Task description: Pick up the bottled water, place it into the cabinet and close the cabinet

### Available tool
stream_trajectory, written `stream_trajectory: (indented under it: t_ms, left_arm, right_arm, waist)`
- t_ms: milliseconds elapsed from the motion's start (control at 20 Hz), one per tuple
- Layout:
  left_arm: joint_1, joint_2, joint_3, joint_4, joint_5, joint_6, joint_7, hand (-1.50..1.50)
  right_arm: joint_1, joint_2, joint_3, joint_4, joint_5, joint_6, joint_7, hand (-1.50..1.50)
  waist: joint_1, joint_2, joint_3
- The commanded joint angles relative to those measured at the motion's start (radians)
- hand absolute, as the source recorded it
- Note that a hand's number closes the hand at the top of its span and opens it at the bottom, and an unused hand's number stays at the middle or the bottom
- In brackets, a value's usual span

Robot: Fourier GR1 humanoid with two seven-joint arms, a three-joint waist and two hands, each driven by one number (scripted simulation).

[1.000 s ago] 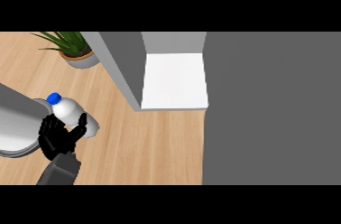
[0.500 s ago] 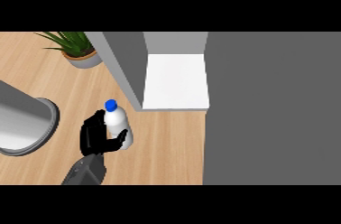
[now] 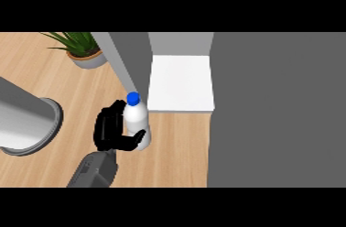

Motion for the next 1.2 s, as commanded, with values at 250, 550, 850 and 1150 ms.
stream_trajectory:
  t_ms: [250, 550, 850, 1150]
  left_arm:
    - [0.059, -0.003, -0.331, -0.405, 0.043, 0.27, 0.198, 1.5]
    - [-0.033, -0.003, -0.502, -0.598, 0.028, 0.58, 0.404, 1.5]
    - [-0.241, -0.003, -0.568, -0.595, 0.027, 0.862, 0.493, 1.5]
    - [-0.344, -0.003, -0.583, -0.488, 0.041, 0.964, 0.475, 1.5]
  right_arm:
    - [-0.007, 0.018, 0.037, -0.148, -0.055, -0.033, 0.099, -1.5]
    - [-0.056, -0.018, -0.019, -0.111, -0.127, -0.035, 0.126, -1.5]
    - [-0.047, -0.019, -0.059, -0.101, -0.143, -0.011, 0.09, -1.5]
    - [-0.091, -0.021, -0.057, -0.095, -0.13, -0.017, 0.145, -1.5]
  waist:
    - [0.001, 0.005, -0.001]
    - [-0.006, 0.007, -0.001]
    - [-0.029, 0.007, -0.001]
    - [-0.025, 0.01, -0.001]
